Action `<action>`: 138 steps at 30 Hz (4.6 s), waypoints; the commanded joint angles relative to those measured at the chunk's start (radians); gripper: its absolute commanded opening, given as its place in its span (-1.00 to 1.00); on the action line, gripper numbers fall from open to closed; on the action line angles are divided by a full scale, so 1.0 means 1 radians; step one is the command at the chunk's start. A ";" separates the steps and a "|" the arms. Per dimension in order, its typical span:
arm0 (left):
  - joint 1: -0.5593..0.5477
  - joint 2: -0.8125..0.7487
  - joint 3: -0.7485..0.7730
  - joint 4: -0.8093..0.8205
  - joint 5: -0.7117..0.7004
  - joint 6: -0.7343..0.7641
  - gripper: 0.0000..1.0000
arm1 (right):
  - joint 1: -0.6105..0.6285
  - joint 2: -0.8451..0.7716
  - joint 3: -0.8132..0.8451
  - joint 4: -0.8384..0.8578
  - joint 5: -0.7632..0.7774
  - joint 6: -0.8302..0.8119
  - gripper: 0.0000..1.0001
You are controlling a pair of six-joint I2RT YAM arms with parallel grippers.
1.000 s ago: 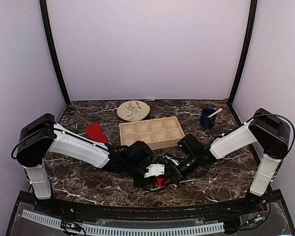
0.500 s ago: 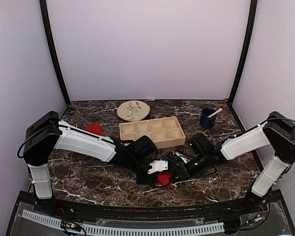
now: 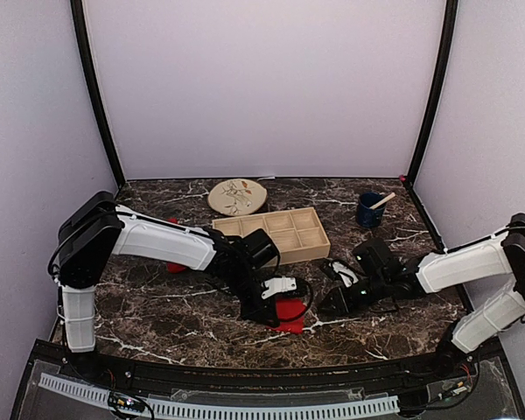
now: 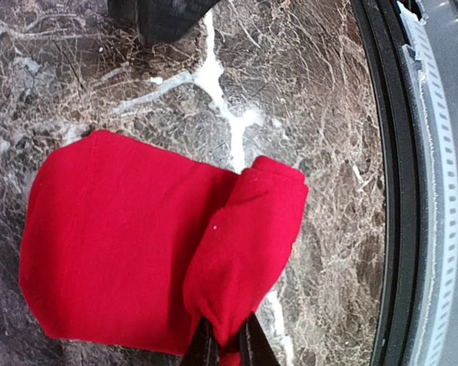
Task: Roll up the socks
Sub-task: Roll the sock at the center of the board.
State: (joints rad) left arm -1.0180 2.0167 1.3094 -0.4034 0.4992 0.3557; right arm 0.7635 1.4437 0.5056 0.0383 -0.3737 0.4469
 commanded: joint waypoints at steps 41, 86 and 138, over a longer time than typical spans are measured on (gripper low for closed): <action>0.107 0.206 0.206 -0.356 0.314 0.000 -1.00 | 0.555 0.027 0.116 0.046 0.584 -0.316 -0.18; 0.161 0.117 0.049 -0.172 0.133 -0.121 -0.52 | 0.513 0.090 0.113 0.104 0.541 -0.313 -1.00; 0.173 -0.326 -0.377 0.418 0.064 -0.298 -0.06 | 0.197 0.206 0.129 0.096 -0.082 -0.101 -1.00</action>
State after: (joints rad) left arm -0.8131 1.7344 0.9569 -0.0513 0.5877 0.0399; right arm 0.9901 1.6020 0.6121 0.1593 -0.3161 0.3244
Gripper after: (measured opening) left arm 0.468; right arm 0.045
